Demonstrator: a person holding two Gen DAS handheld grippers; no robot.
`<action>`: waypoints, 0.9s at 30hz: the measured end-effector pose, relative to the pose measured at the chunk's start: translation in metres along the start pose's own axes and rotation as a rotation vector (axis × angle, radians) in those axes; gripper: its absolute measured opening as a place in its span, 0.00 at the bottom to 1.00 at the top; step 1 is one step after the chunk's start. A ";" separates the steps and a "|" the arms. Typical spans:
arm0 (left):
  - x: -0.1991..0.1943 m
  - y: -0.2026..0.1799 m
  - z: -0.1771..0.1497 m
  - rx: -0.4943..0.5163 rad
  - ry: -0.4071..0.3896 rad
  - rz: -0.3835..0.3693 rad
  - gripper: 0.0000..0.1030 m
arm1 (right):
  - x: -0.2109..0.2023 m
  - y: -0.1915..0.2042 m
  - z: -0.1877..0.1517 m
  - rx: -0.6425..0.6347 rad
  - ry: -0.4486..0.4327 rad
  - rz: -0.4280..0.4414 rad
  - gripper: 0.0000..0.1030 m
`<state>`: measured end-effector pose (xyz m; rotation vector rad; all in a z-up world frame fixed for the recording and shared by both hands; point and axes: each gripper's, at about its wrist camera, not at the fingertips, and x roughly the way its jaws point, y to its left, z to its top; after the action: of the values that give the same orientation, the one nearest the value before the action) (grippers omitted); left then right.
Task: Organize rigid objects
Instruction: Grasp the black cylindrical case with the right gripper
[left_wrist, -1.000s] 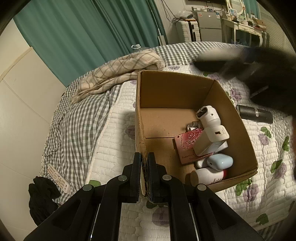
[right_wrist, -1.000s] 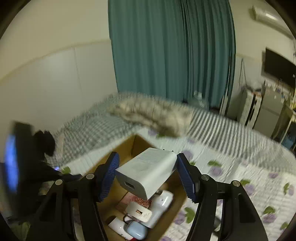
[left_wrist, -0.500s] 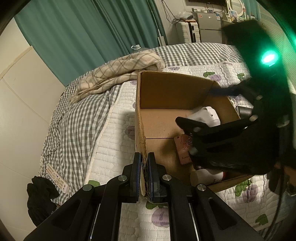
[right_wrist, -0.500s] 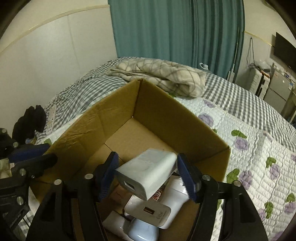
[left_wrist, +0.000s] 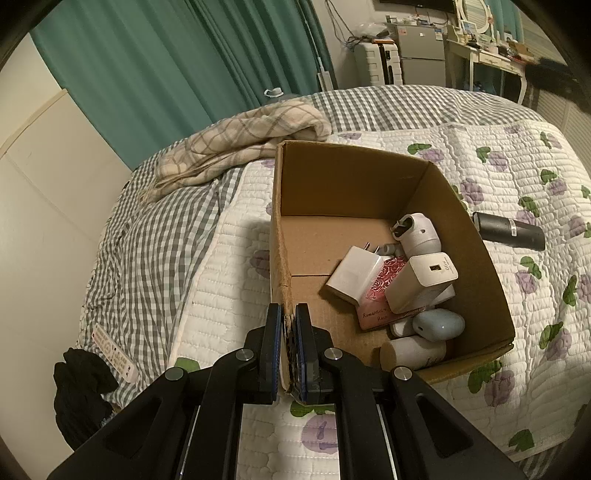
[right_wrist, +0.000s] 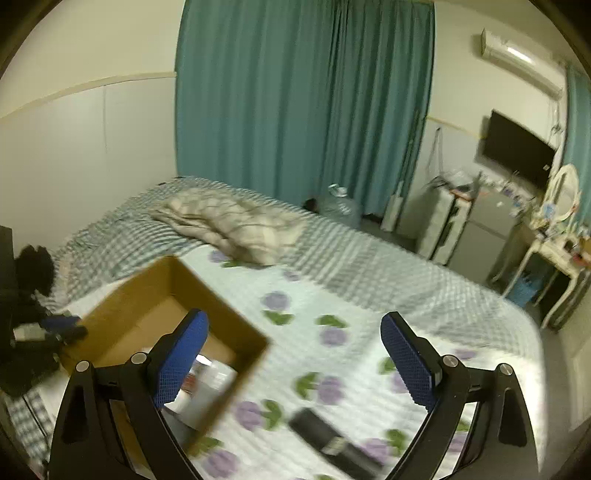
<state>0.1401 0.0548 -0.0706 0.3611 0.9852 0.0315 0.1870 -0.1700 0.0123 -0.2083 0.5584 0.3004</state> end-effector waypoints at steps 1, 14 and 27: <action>-0.001 0.000 -0.001 0.000 0.000 0.001 0.06 | -0.005 -0.007 -0.001 -0.015 0.003 -0.020 0.92; -0.002 -0.001 -0.001 -0.004 0.006 0.013 0.06 | 0.058 -0.031 -0.097 -0.189 0.303 -0.040 0.92; -0.002 -0.003 -0.002 0.009 0.009 0.032 0.06 | 0.141 -0.021 -0.163 -0.270 0.535 0.029 0.76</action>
<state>0.1371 0.0526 -0.0713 0.3853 0.9891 0.0572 0.2280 -0.2028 -0.1971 -0.5512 1.0512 0.3499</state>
